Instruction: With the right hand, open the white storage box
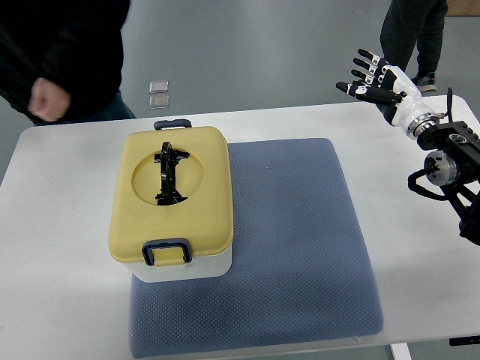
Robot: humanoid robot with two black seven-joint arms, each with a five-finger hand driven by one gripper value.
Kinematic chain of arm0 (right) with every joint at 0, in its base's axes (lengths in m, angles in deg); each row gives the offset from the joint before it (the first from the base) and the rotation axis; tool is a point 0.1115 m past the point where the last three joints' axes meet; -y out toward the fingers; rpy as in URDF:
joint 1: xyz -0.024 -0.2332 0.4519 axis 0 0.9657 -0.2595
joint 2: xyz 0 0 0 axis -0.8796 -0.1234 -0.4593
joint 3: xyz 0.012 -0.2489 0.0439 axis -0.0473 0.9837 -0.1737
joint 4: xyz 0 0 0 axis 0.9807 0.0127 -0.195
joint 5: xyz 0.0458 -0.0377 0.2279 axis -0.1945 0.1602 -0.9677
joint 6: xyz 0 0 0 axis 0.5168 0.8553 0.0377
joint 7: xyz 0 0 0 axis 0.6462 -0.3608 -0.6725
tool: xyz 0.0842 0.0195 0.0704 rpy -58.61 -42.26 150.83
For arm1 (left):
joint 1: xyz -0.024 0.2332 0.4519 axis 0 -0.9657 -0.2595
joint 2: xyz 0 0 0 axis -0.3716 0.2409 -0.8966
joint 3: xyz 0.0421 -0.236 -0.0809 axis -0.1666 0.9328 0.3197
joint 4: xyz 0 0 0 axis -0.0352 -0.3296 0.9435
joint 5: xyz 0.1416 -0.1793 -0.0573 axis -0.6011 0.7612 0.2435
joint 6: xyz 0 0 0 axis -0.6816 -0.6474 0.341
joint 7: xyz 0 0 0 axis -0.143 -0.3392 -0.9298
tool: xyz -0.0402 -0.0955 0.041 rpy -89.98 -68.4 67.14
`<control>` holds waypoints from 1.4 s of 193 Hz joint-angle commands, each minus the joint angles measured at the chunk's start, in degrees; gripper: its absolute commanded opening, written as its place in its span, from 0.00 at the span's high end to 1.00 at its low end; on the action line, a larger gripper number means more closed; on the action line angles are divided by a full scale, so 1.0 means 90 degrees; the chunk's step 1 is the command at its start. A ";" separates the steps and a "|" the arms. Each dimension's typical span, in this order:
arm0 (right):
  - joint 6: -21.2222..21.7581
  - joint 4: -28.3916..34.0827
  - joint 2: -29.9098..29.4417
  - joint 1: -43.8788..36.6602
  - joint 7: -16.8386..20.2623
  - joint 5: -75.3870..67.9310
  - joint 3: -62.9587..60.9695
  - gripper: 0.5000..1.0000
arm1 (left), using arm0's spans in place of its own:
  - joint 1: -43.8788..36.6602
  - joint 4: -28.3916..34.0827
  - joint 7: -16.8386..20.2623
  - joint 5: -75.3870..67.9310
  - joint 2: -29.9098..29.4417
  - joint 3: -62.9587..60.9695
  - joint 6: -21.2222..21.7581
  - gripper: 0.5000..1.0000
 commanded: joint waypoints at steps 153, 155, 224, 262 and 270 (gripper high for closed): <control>-0.0039 0.0000 0.0049 0.0010 -0.0039 -0.0010 -0.0058 0.14 | 0.0000 0.0011 -0.0010 0.0012 0.0000 0.0039 0.0000 0.00; -0.0029 0.0000 0.0049 0.0010 -0.0039 -0.0010 -0.0058 0.14 | 0.0000 0.0011 -0.0010 0.0002 0.0000 0.0049 0.0000 0.00; 0.0030 0.0000 0.0030 0.0019 0.0010 -0.0010 -0.0068 0.14 | 0.0000 0.0011 -0.0010 0.0002 0.0000 0.0049 0.0000 0.00; 0.0039 0.0000 0.0010 0.0019 0.0020 -0.0020 -0.0087 0.14 | 0.0000 0.0011 0.0000 0.0012 0.0000 0.0049 0.0000 0.00; 0.0039 0.0000 0.0010 0.0010 0.0020 -0.0020 -0.0087 0.14 | 0.0000 0.0011 0.0000 0.0002 0.0000 0.0049 0.0000 0.00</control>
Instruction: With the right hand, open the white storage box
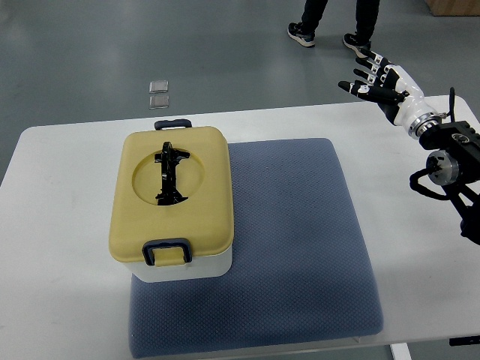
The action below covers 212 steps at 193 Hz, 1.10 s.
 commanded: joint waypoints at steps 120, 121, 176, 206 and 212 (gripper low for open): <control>0.0100 0.0098 0.0261 -0.0527 -0.0019 -0.0003 0.0046 0.14 | 0.0000 0.0000 0.0002 -0.0005 0.0000 -0.0001 -0.0001 0.00; 0.0100 0.0098 0.0261 -0.0527 -0.0019 -0.0003 0.0046 0.14 | 0.0000 0.0000 0.0002 -0.0005 0.0000 -0.0001 -0.0001 0.00; 0.1204 0.0273 0.0534 -0.1416 -0.0185 0.0944 0.0476 0.14 | 0.0000 -0.0009 -0.0007 -0.0005 0.0000 -0.0001 -0.0001 0.00; 0.1770 0.0400 0.0554 -0.1826 -0.0898 0.2565 0.0837 0.15 | 0.0000 0.0000 -0.0007 -0.0005 0.0000 -0.0001 -0.0001 0.00; 0.1868 0.0400 0.0554 -0.1934 -0.1064 0.2878 0.0945 0.15 | 0.0000 -0.0009 0.0002 -0.0005 0.0000 -0.0001 -0.0001 0.00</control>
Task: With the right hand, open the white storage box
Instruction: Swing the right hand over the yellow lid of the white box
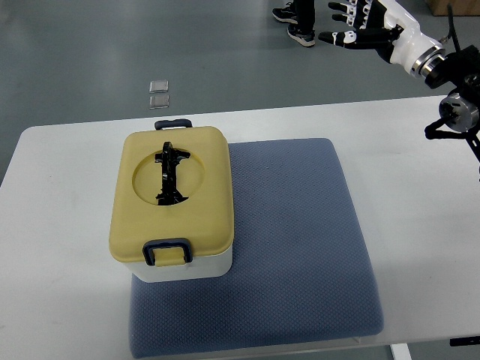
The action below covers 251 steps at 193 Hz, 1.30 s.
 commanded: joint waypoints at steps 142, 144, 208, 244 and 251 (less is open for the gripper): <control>0.0092 0.0508 -0.0183 -0.2917 -0.2182 0.2316 0.4383 0.15 | 0.0000 0.0001 -0.0005 0.0004 0.0000 0.0000 0.0000 0.00; 0.0083 0.0508 -0.0202 -0.2937 -0.2182 0.2316 0.4393 0.16 | 0.0000 -0.0008 -0.0005 -0.0005 0.0000 0.0000 0.0000 0.00; -0.0025 0.0587 -0.0534 -0.3454 -0.2182 0.2815 0.4617 0.15 | 0.0000 0.0001 0.0004 -0.0005 0.0000 0.0000 0.0000 0.00; -0.0249 0.0694 -0.0798 -0.3718 -0.2182 0.3049 0.5076 0.16 | 0.0000 0.0001 0.0004 0.0004 0.0000 0.0000 0.0000 0.00; -0.0318 0.0704 -0.0847 -0.3728 -0.2182 0.3127 0.5145 0.16 | 0.0000 0.0001 0.0004 0.0005 0.0000 0.0000 0.0000 0.00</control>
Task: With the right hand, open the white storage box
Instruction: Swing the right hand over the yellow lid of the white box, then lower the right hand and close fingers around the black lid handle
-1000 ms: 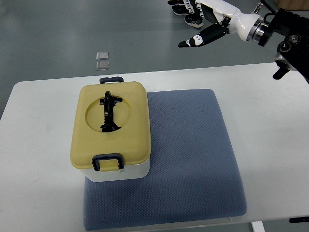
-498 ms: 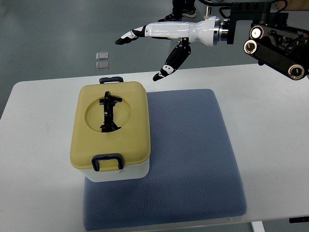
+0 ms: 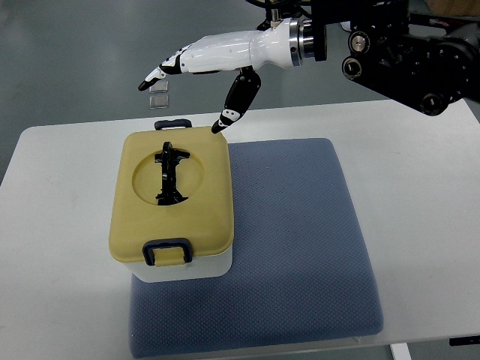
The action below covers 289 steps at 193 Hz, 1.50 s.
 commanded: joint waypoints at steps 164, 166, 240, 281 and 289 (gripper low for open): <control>-0.0650 0.0127 -0.0501 -0.0131 0.0001 0.1216 0.0594 0.41 | 0.0001 0.0001 0.0002 0.0007 0.0000 0.0000 0.0001 0.00; -0.0669 0.0127 -0.0501 -0.0122 0.0001 0.1236 0.0594 0.41 | 0.0001 0.0001 -0.0008 0.0007 0.0000 0.0000 0.0001 0.00; -0.0903 0.0128 -0.0716 -0.0366 0.0001 0.1577 0.0799 0.51 | 0.0001 0.0001 -0.0007 0.0007 0.0000 0.0000 0.0001 0.00; -0.0933 0.0137 -0.0794 -0.0395 0.0001 0.1616 0.0974 0.61 | 0.0001 0.0001 -0.0008 -0.0002 0.0000 0.0000 0.0001 0.00; -0.0952 0.0127 -0.0843 -0.0415 0.0001 0.1626 0.1052 0.61 | 0.0001 0.0001 -0.0008 -0.0002 0.0000 0.0000 0.0001 0.00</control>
